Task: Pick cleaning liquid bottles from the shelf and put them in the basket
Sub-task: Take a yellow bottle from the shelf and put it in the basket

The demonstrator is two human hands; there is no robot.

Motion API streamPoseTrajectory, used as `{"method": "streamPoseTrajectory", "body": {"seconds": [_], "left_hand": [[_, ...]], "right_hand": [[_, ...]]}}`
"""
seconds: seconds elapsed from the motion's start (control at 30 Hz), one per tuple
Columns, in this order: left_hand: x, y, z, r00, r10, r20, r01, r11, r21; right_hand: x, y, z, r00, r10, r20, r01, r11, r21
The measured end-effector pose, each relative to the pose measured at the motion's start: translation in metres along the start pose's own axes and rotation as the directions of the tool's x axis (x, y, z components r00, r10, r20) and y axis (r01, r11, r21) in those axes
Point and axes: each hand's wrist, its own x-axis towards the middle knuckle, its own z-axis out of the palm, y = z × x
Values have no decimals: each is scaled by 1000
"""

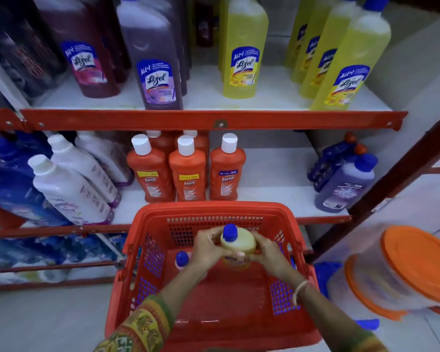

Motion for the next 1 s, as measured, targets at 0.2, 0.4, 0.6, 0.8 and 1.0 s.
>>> {"method": "streamPoseTrajectory", "body": {"seconds": [0.2, 0.4, 0.6, 0.8, 1.0], "left_hand": [[-8, -57, 13, 994, -105, -34, 107, 993, 52], [-13, -86, 18, 989, -142, -37, 146, 981, 130], [-18, -96, 15, 985, -172, -25, 174, 972, 160], [-22, -107, 10, 981, -193, 3, 190, 969, 161], [-24, -112, 9, 986, -166, 33, 157, 970, 184]], "right_hand": [[-9, 32, 34, 990, 135, 42, -134, 990, -43], [-10, 44, 51, 981, 185, 51, -179, 978, -105], [-15, 54, 64, 973, 228, 44, -217, 961, -171], [-18, 51, 65, 968, 244, 51, -228, 950, -215], [-19, 52, 65, 970, 234, 63, -207, 935, -288]]}}
